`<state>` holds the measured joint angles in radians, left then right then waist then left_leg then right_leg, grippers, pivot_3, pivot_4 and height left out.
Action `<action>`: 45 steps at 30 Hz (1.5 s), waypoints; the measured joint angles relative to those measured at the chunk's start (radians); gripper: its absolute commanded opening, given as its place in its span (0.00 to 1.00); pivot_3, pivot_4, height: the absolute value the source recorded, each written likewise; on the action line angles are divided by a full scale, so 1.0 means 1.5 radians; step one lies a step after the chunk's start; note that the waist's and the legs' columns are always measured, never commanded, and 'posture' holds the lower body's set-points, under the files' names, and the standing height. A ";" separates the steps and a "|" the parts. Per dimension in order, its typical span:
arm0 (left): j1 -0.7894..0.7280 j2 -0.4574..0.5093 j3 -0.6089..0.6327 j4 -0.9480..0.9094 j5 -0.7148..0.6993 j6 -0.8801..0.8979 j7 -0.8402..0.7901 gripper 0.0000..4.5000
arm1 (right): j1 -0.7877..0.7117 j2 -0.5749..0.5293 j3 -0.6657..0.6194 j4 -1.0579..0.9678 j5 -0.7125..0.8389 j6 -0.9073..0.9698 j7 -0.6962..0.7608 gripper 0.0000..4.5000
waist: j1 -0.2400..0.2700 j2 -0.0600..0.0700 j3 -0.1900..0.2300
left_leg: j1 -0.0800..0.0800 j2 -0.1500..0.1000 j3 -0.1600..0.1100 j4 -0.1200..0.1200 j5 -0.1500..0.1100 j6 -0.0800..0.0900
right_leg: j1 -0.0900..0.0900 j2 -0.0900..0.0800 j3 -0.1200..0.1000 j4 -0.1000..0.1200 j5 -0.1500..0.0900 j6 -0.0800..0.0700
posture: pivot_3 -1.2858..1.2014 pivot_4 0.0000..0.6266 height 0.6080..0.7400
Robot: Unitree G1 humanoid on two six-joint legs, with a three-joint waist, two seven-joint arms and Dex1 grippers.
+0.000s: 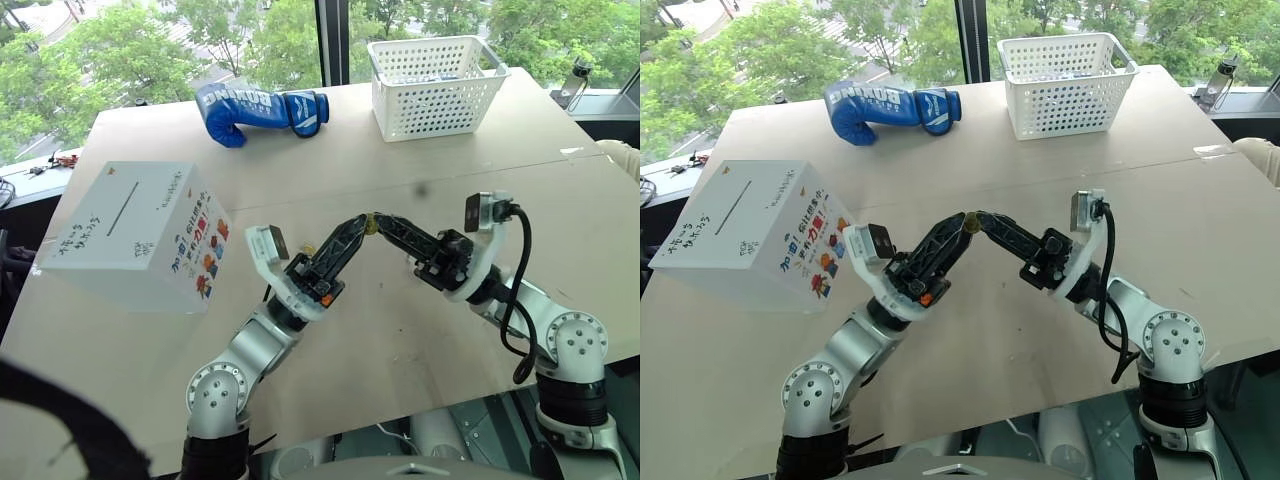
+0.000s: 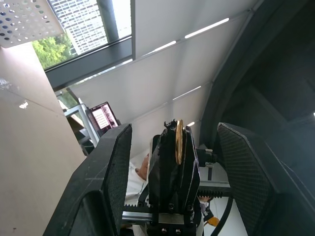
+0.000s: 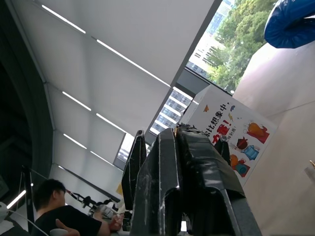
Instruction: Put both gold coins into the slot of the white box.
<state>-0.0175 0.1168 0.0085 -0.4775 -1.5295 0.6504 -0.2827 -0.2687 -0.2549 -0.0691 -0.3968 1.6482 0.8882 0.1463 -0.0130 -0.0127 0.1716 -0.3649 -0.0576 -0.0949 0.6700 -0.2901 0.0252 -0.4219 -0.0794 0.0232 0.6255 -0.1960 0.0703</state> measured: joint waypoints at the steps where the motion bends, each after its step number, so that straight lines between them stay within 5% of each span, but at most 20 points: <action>1: 0.000 0.000 0.000 0.000 0.000 0.000 -0.001 0.56 | 0.000 -0.001 0.003 0.000 0.000 -0.001 0.000 0.00 | 0.000 0.000 0.000 | 0.000 0.000 0.000 0.000 0.000 0.000 | 0.000 0.000 0.000 0.000 0.000 0.000 | 0.52 0.24 0.85; 3: 0.000 0.001 0.000 0.000 0.000 0.000 -0.005 0.46 | 0.000 -0.002 0.008 0.000 0.000 -0.003 0.000 0.00 | 0.000 0.000 0.000 | 0.000 0.000 0.000 0.000 0.000 0.000 | 0.000 0.000 0.000 0.000 0.000 0.000 | 0.52 0.24 0.85; 6: 0.000 0.002 0.000 0.000 0.000 0.000 -0.015 0.14 | 0.000 -0.007 0.009 -0.001 0.001 -0.006 0.001 0.00 | 0.000 0.000 0.000 | 0.000 0.000 0.000 0.000 0.000 0.000 | 0.000 0.000 0.000 0.000 0.000 0.000 | 0.52 0.24 0.85; 8: -0.001 0.003 0.001 0.004 0.000 0.000 -0.019 0.01 | 0.000 -0.008 0.009 -0.006 0.001 -0.010 0.001 0.00 | 0.000 0.000 0.000 | 0.000 0.000 0.000 0.000 0.000 0.000 | 0.000 0.000 0.000 0.000 0.000 0.000 | 0.52 0.24 0.85; 14: -0.007 0.003 0.000 0.007 0.000 0.000 -0.027 0.01 | 0.001 -0.011 0.011 -0.011 0.000 -0.018 0.000 0.00 | 0.000 0.000 0.000 | 0.000 0.000 0.000 0.000 0.000 0.000 | 0.000 0.000 0.000 0.000 0.000 0.000 | 0.52 0.24 0.85; 21: -0.012 0.016 0.005 0.002 0.032 -0.008 -0.008 0.00 | 0.001 -0.040 0.010 -0.012 -0.018 -0.027 0.008 0.60 | 0.001 0.000 0.000 | -0.001 0.000 0.000 0.000 0.000 0.000 | 0.000 0.000 0.000 -0.001 0.000 0.000 | 0.52 0.24 0.85; 25: -0.030 0.055 0.074 -0.079 0.072 -0.056 0.077 0.00 | -0.021 -0.148 -0.002 0.013 -0.128 -0.029 0.089 0.60 | 0.001 0.000 0.000 | -0.001 0.000 0.000 0.000 0.000 0.000 | 0.000 0.000 0.000 -0.001 0.000 0.000 | 0.52 0.24 0.85; 30: -0.117 0.193 0.125 -0.178 0.154 -0.051 0.240 0.00 | -0.143 -0.212 0.023 0.075 -0.311 -0.078 0.267 0.60 | 0.000 0.000 0.001 | -0.001 0.000 0.000 0.000 0.000 0.000 | -0.001 0.000 -0.001 -0.001 0.000 0.000 | 0.52 0.24 0.85; 38: -0.280 0.464 0.226 -0.182 0.129 0.034 0.479 0.00 | -0.294 -0.180 0.079 0.150 -0.502 -0.229 0.505 0.60 | 0.001 -0.004 0.003 | -0.007 0.000 -0.002 -0.001 0.002 -0.004 | -0.007 0.000 -0.001 -0.001 0.000 0.000 | 0.52 0.24 0.85; 45: -0.354 0.607 0.244 -0.111 0.049 0.104 0.594 0.00 | -0.318 -0.140 0.088 0.167 -0.540 -0.237 0.551 0.60 | 0.002 -0.004 0.003 | -0.018 -0.001 -0.004 0.000 0.002 -0.004 | -0.018 -0.001 -0.002 0.001 0.000 0.000 | 0.52 0.24 0.85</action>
<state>-0.5487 1.0270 0.3744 -0.6433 -1.4560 0.8063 0.6084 -0.7450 -0.4648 0.0622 -0.1465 0.8377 0.5325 0.9728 -0.0107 -0.0185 0.1766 -0.3914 -0.0595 -0.1003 0.6695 -0.2869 0.0185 -0.4489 -0.0813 0.0196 0.6266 -0.1956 0.0708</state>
